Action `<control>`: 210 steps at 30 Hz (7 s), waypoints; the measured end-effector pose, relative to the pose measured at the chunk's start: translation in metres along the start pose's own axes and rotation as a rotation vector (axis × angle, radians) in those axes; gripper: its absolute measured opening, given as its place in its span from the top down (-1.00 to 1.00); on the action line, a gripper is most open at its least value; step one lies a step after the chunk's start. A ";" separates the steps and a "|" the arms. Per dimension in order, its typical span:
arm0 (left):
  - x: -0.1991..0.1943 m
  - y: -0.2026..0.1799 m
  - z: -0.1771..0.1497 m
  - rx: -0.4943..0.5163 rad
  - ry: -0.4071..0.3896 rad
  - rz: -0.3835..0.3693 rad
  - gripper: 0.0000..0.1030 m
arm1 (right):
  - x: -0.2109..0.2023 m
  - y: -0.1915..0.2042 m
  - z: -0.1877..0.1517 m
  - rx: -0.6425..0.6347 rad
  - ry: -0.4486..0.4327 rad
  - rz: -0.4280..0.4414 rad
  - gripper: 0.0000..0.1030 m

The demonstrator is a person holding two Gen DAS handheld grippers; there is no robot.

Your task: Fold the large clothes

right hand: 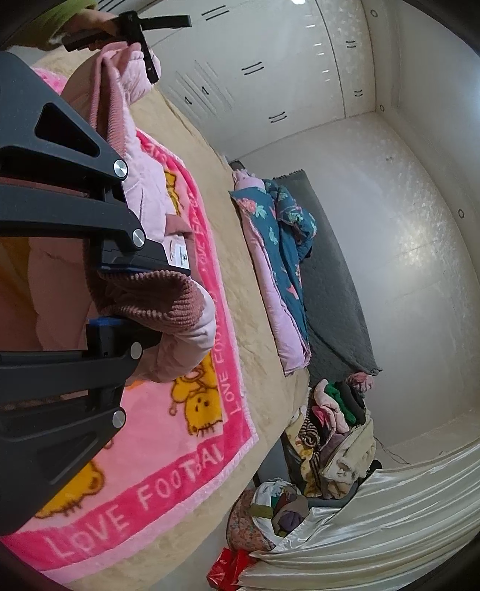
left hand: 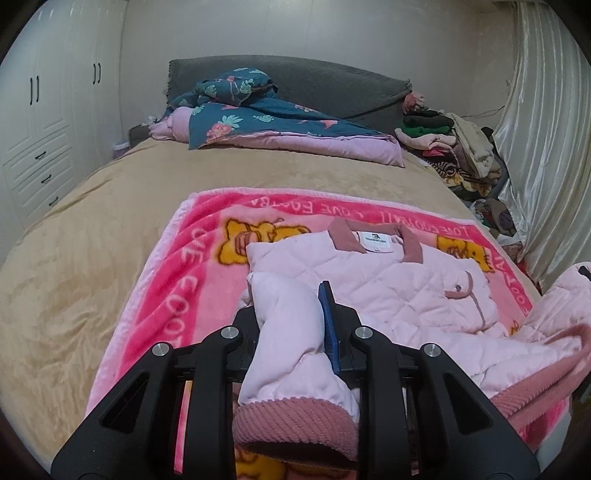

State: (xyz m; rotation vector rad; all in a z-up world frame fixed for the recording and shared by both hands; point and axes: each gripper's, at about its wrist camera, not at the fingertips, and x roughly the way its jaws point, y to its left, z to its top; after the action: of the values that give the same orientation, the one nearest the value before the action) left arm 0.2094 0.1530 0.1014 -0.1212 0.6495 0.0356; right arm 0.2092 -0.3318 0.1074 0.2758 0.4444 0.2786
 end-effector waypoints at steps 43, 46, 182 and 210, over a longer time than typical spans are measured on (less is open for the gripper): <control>0.064 -0.005 0.007 -0.084 -0.100 0.022 -0.30 | 0.197 -0.040 -0.010 0.055 0.200 -0.263 0.70; 0.049 -0.005 0.006 -0.102 -0.150 0.021 -0.45 | 0.204 -0.041 -0.011 0.061 0.215 -0.270 0.69; 0.173 0.033 -0.099 -0.597 0.177 -0.215 -0.82 | 0.166 -0.061 -0.133 0.461 0.277 -0.210 -0.92; 0.209 0.038 -0.094 -0.644 0.165 -0.261 -0.84 | 0.199 -0.070 -0.132 0.473 0.227 -0.147 -0.66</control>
State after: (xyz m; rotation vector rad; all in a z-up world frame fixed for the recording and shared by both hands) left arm 0.3169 0.1778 -0.1029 -0.8362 0.7642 -0.0180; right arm 0.3357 -0.3065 -0.1053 0.6744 0.7516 0.0564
